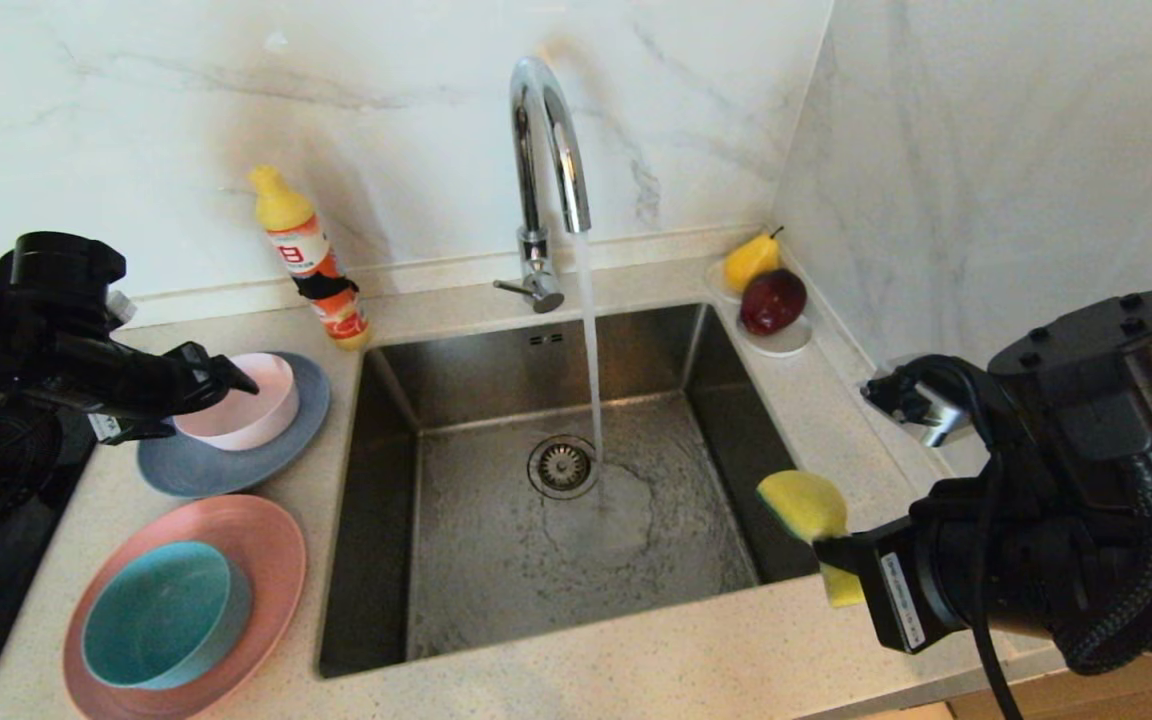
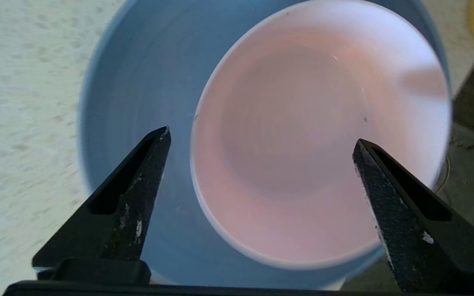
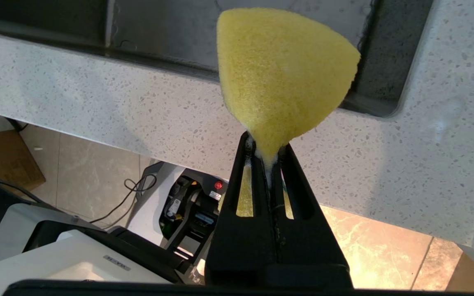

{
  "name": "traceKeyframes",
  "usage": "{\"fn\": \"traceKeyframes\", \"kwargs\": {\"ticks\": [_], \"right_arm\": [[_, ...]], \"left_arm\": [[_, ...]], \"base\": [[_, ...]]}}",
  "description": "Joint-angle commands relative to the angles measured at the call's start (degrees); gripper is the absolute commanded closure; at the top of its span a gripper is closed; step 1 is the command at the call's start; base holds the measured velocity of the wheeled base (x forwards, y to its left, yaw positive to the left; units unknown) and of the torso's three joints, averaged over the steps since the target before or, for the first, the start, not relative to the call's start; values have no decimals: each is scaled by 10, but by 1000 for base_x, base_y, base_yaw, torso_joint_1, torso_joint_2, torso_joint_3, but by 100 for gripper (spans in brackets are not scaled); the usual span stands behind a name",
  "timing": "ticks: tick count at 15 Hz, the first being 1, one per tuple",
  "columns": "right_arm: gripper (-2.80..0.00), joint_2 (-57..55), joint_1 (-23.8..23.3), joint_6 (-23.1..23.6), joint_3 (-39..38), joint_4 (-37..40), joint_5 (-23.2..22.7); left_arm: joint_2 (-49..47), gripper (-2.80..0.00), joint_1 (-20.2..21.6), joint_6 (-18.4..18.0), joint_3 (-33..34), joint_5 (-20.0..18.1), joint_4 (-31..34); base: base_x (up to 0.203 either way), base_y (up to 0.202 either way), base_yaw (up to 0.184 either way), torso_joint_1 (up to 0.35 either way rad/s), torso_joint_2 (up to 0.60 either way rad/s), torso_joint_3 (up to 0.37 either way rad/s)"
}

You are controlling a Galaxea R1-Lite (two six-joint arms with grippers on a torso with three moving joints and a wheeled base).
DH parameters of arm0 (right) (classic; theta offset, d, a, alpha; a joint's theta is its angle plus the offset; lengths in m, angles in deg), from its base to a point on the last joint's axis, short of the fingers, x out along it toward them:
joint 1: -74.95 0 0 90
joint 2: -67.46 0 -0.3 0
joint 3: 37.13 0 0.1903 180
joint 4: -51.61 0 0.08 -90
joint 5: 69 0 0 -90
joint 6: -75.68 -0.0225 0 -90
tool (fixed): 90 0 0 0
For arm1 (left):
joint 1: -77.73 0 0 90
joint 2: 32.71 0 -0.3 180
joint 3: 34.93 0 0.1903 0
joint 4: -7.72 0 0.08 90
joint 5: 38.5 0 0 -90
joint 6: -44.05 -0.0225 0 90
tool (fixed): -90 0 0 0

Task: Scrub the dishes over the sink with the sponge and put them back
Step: Pick up a bowl and the sponge

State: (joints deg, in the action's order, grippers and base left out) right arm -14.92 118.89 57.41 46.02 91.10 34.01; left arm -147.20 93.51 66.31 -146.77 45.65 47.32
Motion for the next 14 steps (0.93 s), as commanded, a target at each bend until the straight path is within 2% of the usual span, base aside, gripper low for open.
{"fn": "traceKeyframes", "kwargs": {"ticks": [1, 8, 14], "right_arm": [[0, 0, -1, -1, 0, 1, 1], [0, 3, -1, -1, 0, 1, 2], [0, 4, -2, -1, 0, 1, 1]], "left_arm": [[-26, -280, -1, 12, -18, 1, 4], [-51, -280, -1, 15, -56, 5, 16], [-58, -280, -1, 12, -57, 14, 16]], "base": [[0, 0, 0, 0, 0, 0], [0, 0, 0, 0, 0, 0], [0, 0, 0, 0, 0, 0]]}}
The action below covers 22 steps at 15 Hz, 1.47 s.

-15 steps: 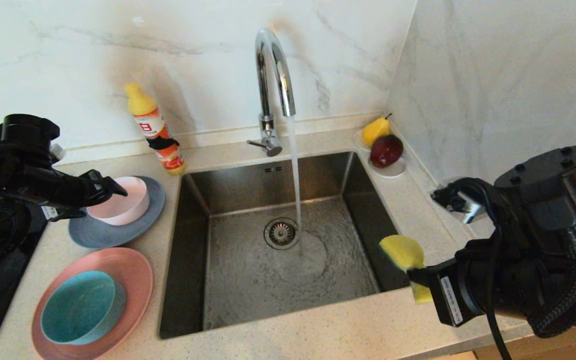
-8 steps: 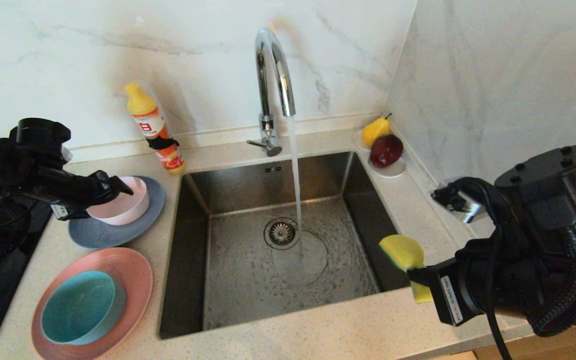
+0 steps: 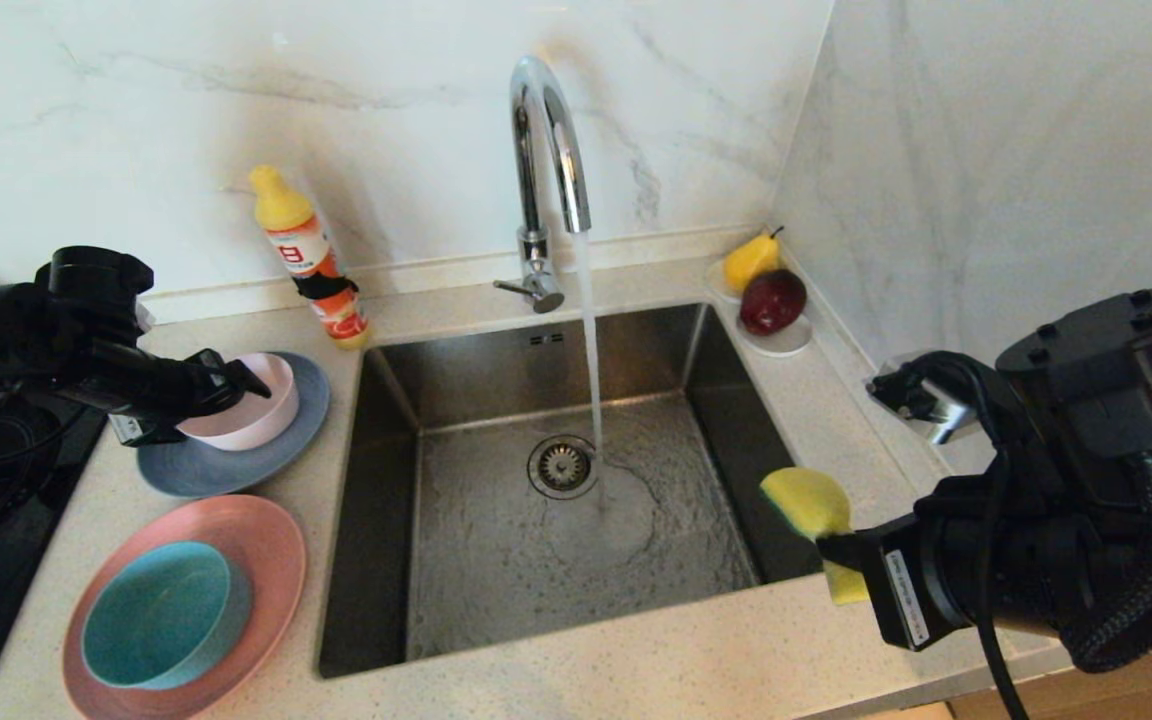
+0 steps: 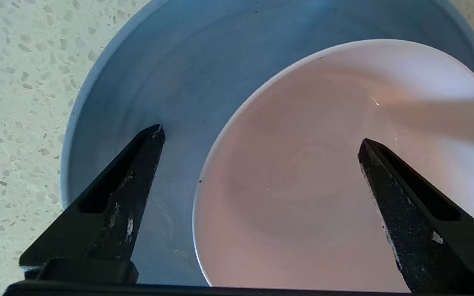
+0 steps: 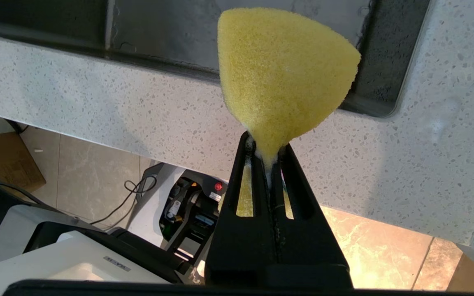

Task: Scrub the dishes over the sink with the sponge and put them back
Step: Pick up a bowl and the sponge

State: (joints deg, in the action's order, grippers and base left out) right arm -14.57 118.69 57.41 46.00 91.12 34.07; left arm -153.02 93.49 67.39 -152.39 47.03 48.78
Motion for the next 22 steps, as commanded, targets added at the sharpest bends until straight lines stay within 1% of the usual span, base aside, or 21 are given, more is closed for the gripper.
{"fn": "traceKeyframes", "kwargs": {"ticks": [1, 16, 20, 22], "right_arm": [[0, 0, 0, -1, 0, 1, 1], [0, 6, 0, -3, -1, 2, 0], [0, 7, 0, -3, 0, 2, 0], [0, 6, 0, -3, 1, 2, -1]], "left_arm": [[1, 0, 1, 0, 0, 0, 2], [6, 0, 8, -3, -1, 0, 8], [45, 0, 21, -2, -35, 0, 54], [79, 0, 27, -4, -49, 0, 71]], "base": [[0, 0, 0, 0, 0, 0], [0, 0, 0, 0, 0, 0], [0, 0, 0, 0, 0, 0], [0, 0, 0, 0, 0, 0]]}}
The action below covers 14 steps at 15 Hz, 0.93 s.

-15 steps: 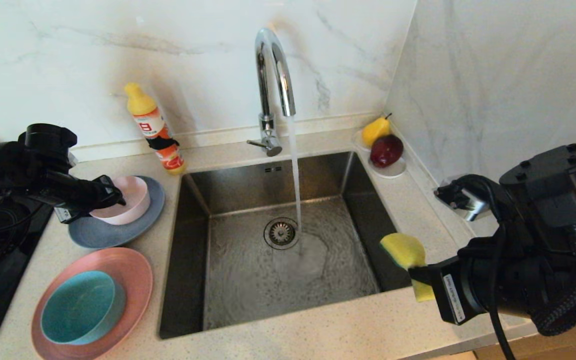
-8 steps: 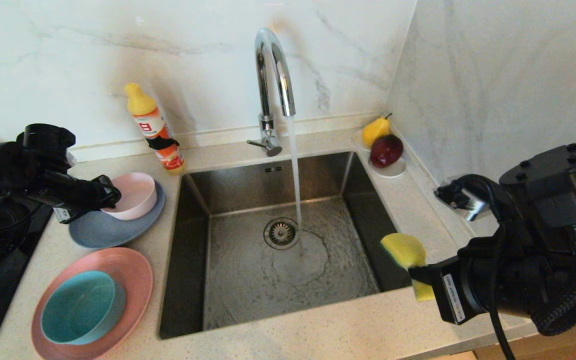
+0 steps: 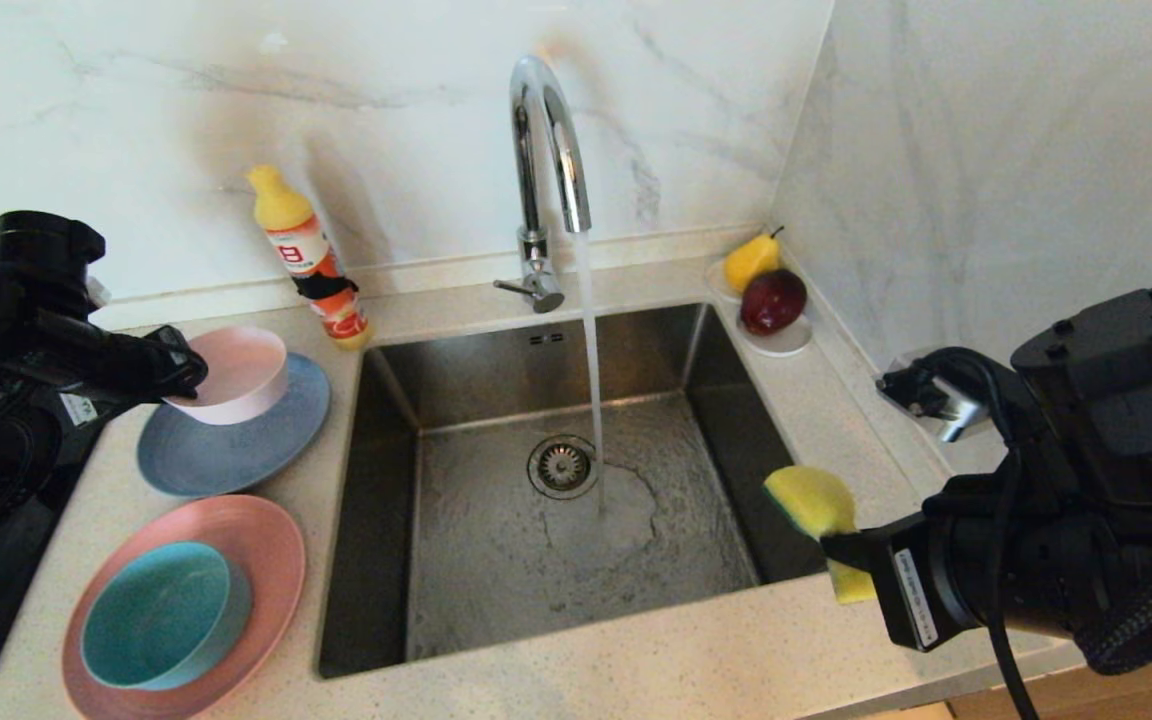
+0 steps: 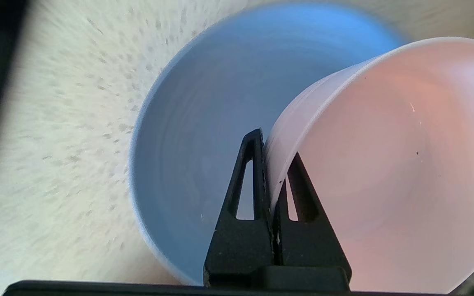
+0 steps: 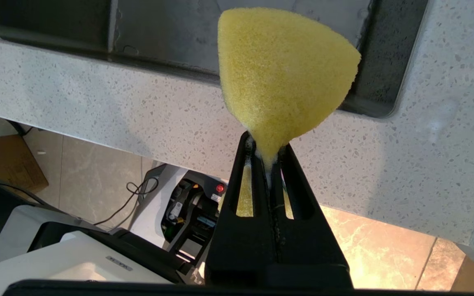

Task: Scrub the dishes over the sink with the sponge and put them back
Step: Pick up a bowl and the sponge, then wash the bowl

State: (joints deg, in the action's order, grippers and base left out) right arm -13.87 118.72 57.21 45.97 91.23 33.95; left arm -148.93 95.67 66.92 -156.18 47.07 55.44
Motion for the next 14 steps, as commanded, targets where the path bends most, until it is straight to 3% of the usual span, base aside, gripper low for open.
{"fn": "traceKeyframes", "kwargs": {"ticks": [1, 6, 8, 11, 14], "right_arm": [[0, 0, 0, -1, 0, 1, 0], [0, 5, 1, -2, -1, 0, -2], [0, 5, 1, -1, -1, 0, -2], [0, 5, 1, -2, 2, 0, -2], [0, 7, 1, -1, 1, 0, -2]], "left_arm": [[56, 0, 9, -2, -15, -1, 8], [178, 0, 12, -8, -19, -6, 36], [229, 0, -5, -8, -19, -22, 54], [275, 0, -98, -6, -35, -32, 93], [285, 0, -217, -6, -50, -23, 136]], "base": [[0, 0, 0, 0, 0, 0], [0, 0, 0, 0, 0, 0], [0, 0, 0, 0, 0, 0], [0, 0, 0, 0, 0, 0], [0, 0, 0, 0, 0, 0]]}}
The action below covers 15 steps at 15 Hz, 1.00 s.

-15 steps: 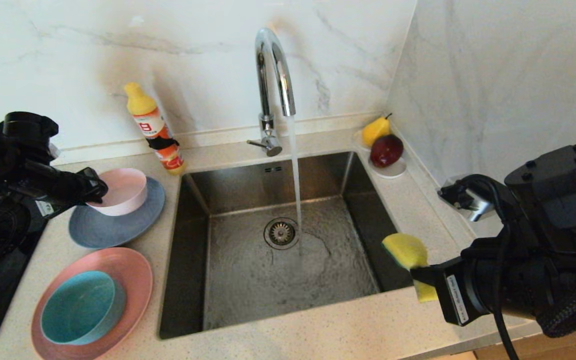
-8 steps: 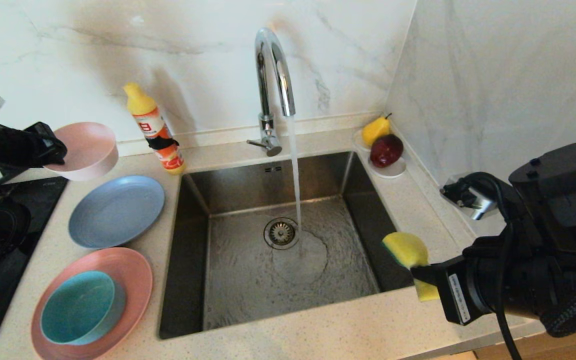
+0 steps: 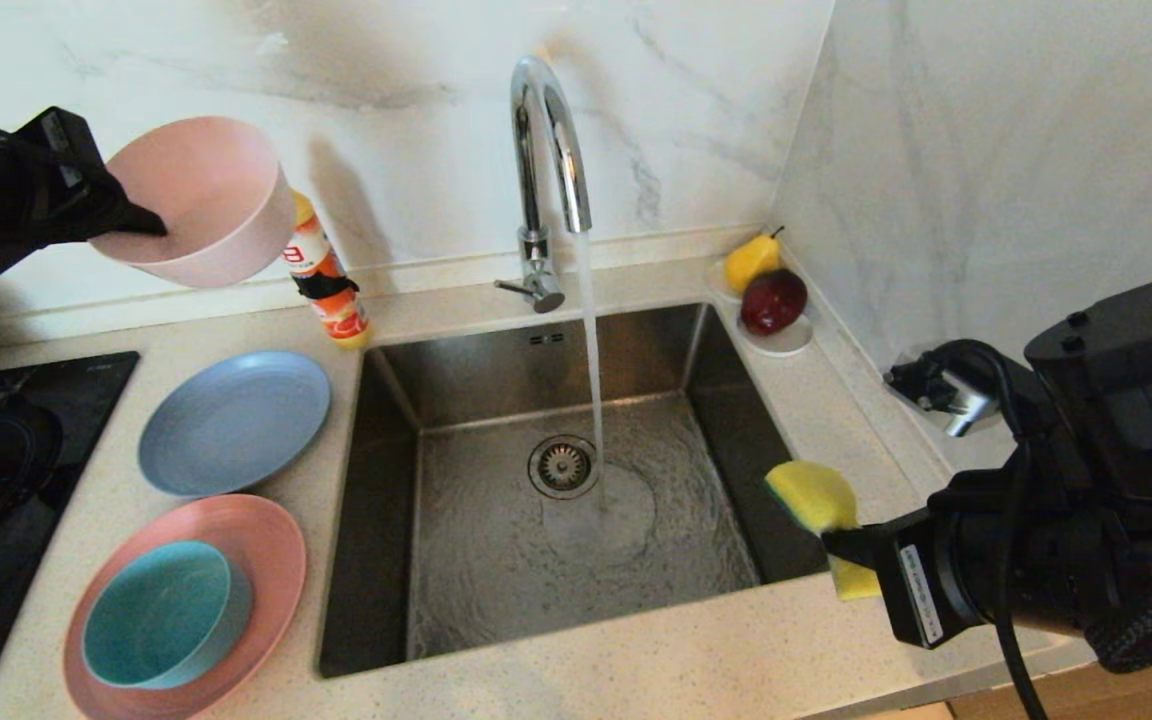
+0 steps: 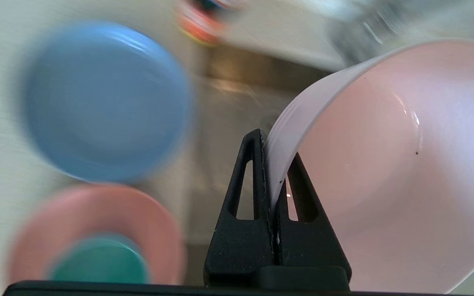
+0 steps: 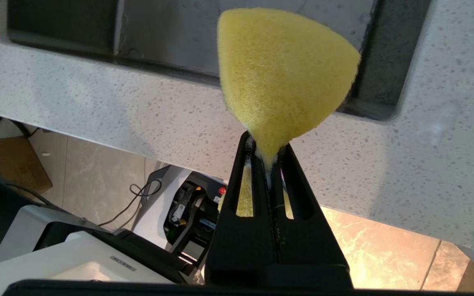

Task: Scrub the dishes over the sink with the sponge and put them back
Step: Wash the bowl

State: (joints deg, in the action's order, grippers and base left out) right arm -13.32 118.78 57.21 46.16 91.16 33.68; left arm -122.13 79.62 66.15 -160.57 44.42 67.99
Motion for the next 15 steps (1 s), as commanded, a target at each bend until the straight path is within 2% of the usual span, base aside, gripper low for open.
{"fn": "traceKeyframes", "kwargs": {"ticks": [1, 5, 7, 10, 12, 15], "right_arm": [[0, 3, 0, -1, -2, 1, 1], [0, 5, -1, -1, -2, -1, 1], [0, 5, -4, -1, -4, -3, 1], [0, 8, -8, -1, -3, -4, 0], [0, 8, -8, 0, -1, -3, 0], [0, 10, -8, 1, 1, -3, 1]], "left_arm": [[13, 0, -96, 1, -6, 16, 18], [-49, 0, -250, 3, -6, 103, 22], [-94, 0, -289, 3, -10, 125, 20], [-153, 0, -305, 9, -7, 146, -11], [-189, 0, -306, 49, -4, 149, -41], [-225, 0, -306, 60, 11, 144, -54]], "base": [[0, 0, 0, 0, 0, 0], [0, 0, 0, 0, 0, 0], [0, 0, 0, 0, 0, 0], [0, 0, 0, 0, 0, 0], [0, 0, 0, 0, 0, 0], [0, 0, 0, 0, 0, 0]]}}
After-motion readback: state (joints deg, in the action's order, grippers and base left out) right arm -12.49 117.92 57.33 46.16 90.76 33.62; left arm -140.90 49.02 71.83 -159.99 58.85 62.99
